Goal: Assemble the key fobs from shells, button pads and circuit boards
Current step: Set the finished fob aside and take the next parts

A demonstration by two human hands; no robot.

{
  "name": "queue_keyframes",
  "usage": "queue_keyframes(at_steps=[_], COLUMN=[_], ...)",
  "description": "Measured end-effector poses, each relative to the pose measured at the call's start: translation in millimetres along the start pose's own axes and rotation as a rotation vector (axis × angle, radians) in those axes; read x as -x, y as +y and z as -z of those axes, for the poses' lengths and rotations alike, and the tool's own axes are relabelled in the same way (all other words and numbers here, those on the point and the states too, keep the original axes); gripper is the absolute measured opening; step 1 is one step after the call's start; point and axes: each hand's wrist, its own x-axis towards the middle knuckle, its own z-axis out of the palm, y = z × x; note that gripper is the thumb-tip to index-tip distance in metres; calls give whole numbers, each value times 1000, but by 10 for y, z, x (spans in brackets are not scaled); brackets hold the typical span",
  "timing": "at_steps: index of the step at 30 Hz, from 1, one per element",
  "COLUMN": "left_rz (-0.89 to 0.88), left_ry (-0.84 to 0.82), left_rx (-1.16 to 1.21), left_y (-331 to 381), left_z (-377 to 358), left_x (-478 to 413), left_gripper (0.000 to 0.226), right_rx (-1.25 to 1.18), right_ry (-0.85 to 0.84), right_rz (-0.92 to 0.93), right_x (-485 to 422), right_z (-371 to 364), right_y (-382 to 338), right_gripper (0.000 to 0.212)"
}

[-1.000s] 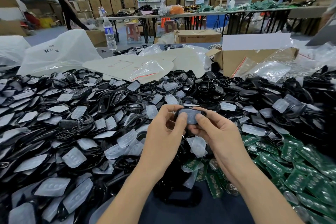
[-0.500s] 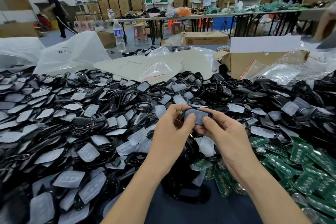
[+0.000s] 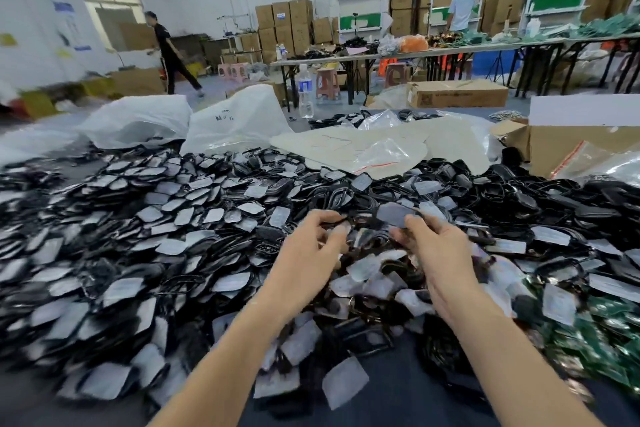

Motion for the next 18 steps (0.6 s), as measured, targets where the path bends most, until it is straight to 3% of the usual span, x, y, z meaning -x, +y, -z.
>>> queue_keyframes(at_steps=[7,9,10,12,13,18], left_rz=[16,8,3,-7,-4,102], left_ry=[0,-38,-71,-166,-223,-445], left_rx=[-418,-535,-607,-793,-887,-1075], left_y=[-179,-165,-152,-125,-118,-150], left_z=[515,505,487,425,390,328], left_x=[-244,-405,-489,-652,-723,-984], left_gripper=[14,17,20,25,28,40], right_rx=[161,202,226,313,361,431], right_ry=[219,241,253,268,266,182], right_rz=[2,3,12,70,112,263], right_x=[-399,-424,-433,-412,-375,-113], right_z=[183,232,243,253,242,176], right_y=[-26,-58,-61,-81,-97,-74], right_gripper=[24,10,15,48,54,38])
